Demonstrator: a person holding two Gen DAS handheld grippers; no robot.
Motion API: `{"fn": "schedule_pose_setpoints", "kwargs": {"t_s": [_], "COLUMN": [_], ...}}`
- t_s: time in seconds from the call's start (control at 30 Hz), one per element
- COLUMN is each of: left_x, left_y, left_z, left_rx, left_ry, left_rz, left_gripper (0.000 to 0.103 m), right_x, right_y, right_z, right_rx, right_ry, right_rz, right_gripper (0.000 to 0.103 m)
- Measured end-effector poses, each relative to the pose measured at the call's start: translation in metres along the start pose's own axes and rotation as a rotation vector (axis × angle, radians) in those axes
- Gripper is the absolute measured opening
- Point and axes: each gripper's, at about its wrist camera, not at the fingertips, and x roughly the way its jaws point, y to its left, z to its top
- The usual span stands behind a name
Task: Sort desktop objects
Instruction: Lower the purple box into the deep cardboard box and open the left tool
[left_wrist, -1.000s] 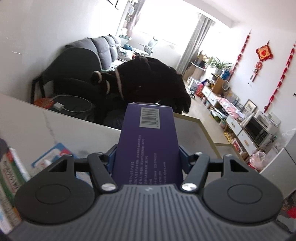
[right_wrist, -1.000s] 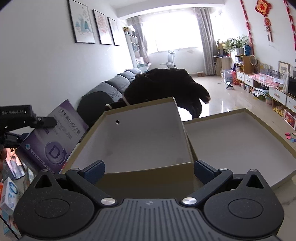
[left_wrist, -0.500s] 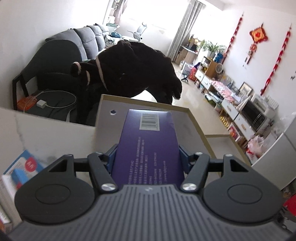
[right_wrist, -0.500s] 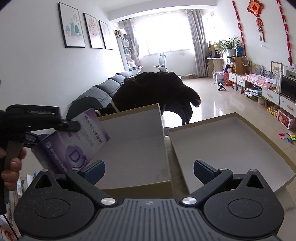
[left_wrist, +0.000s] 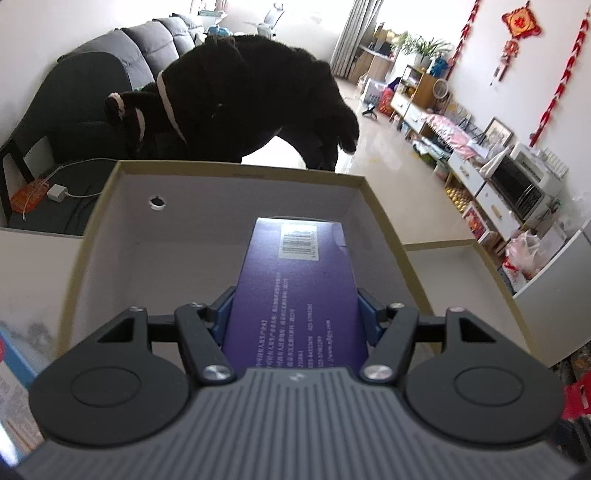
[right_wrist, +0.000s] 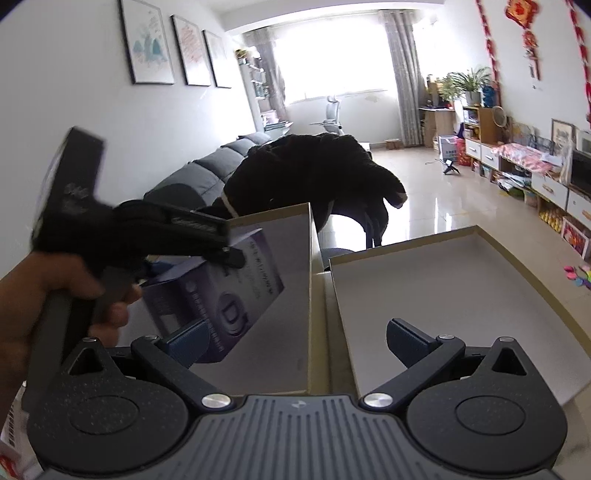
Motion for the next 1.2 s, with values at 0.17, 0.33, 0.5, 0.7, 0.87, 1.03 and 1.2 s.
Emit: {"fn": "schedule_pose_setpoints", "kwargs": {"t_s": [0.17, 0.33, 0.5, 0.7, 0.87, 1.03, 1.2], "left_x": [0.021, 0.028, 0.03, 0.027, 0.001, -0.025, -0.052], "left_y": [-0.006, -0.012, -0.019, -0.008, -0.005, 0.013, 0.031], "left_z": [0.004, 0.001, 0.0, -0.002, -0.003, -0.009, -0.025], "left_rx": [-0.035, -0.045, -0.022, -0.043, -0.005, 0.021, 0.102], "left_ry": [0.041, 0.051, 0.081, 0.13, 0.091, 0.069, 0.023], "left_rz": [0.005, 0.011, 0.011, -0.031, -0.06, -0.092, -0.122], "left_gripper": [0.064, 0.064, 0.064, 0.067, 0.076, 0.078, 0.077], "right_x": [0.006, 0.01, 0.013, 0.014, 0.015, 0.016, 0.024], "right_y": [0.003, 0.001, 0.001, 0.006, 0.01, 0.022, 0.033], "right_z": [-0.001, -0.001, 0.001, 0.006, 0.014, 0.023, 0.035], "right_rx": [-0.021, -0.006, -0.012, -0.083, -0.11, -0.255, -0.374], "right_ry": [0.013, 0.026, 0.037, 0.065, 0.12, 0.101, 0.107], "right_rz": [0.008, 0.01, 0.009, 0.041, 0.103, 0.093, 0.11], "right_gripper": [0.102, 0.102, 0.102, 0.102, 0.102, 0.09, 0.075]}}
